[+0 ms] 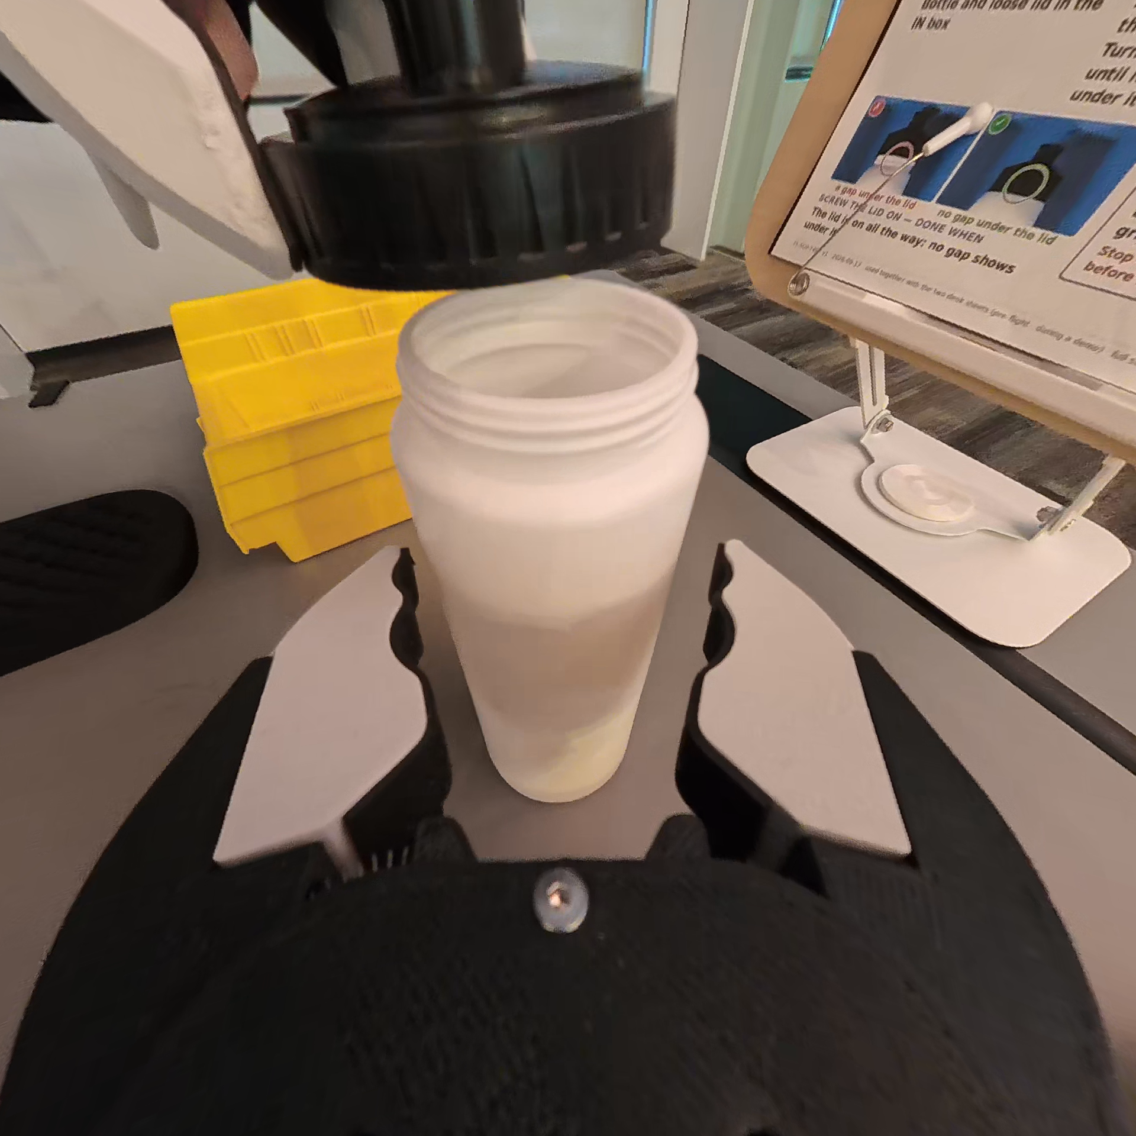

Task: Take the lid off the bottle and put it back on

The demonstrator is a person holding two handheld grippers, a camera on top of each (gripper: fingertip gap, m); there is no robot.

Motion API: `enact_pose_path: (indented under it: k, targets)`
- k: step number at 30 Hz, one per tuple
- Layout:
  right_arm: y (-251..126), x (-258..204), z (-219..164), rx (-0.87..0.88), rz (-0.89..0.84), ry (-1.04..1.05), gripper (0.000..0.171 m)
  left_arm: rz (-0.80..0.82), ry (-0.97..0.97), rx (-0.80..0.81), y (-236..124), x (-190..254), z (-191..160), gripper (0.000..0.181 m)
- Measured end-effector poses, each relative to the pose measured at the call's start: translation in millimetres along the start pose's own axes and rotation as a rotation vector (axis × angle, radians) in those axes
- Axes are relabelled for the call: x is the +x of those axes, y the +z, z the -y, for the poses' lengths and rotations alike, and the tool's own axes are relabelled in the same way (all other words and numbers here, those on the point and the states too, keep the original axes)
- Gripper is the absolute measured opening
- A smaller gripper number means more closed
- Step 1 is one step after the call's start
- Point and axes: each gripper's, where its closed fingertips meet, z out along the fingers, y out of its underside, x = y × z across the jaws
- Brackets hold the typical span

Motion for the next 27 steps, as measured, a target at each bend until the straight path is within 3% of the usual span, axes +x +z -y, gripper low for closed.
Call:
enact_pose_path:
  k: [5,9,21,27]
  targets:
    - [2,0,-5,-0.019,-0.006,-0.02,0.078,-0.007,-0.001,-0.022,11,0,-2,0.064]
    - [2,-1,-5,-0.024,-0.001,-0.02,0.078,0.007,0.007,-0.043,16,-3,-6,0.064]
    - [3,-2,-6,-0.045,-0.002,-0.017,0.078,-0.022,0.003,-0.09,18,-3,-9,0.064]
    - [-7,-5,11,-0.039,0.033,-0.038,0.092,-0.011,0.011,-0.059,21,-3,-9,0.065]
